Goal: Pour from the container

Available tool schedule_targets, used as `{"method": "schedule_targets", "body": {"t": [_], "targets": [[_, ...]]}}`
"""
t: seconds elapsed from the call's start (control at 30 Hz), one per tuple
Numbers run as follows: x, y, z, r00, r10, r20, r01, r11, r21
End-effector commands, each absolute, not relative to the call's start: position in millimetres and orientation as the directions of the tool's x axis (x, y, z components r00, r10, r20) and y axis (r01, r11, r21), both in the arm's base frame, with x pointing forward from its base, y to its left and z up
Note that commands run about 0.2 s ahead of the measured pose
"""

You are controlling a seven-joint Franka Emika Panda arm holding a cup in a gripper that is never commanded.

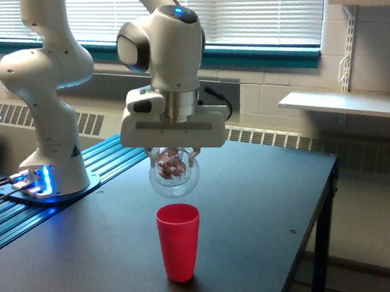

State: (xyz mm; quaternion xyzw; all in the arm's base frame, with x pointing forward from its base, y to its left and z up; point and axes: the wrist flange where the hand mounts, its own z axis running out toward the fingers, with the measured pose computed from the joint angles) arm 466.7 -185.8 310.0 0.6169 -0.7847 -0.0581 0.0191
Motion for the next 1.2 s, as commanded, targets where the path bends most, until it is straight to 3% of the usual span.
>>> {"method": "schedule_targets", "body": {"t": [0.03, 0.63, 1.2], "targets": [[475.1, -192.9, 328.0, -0.25, -0.967, -0.048, -0.965, 0.245, 0.089], [470.3, -193.1, 324.2, -0.311, -0.935, -0.169, -0.945, 0.286, 0.157], [471.6, -206.6, 322.8, -0.346, -0.922, -0.173, -0.933, 0.318, 0.167]]}}
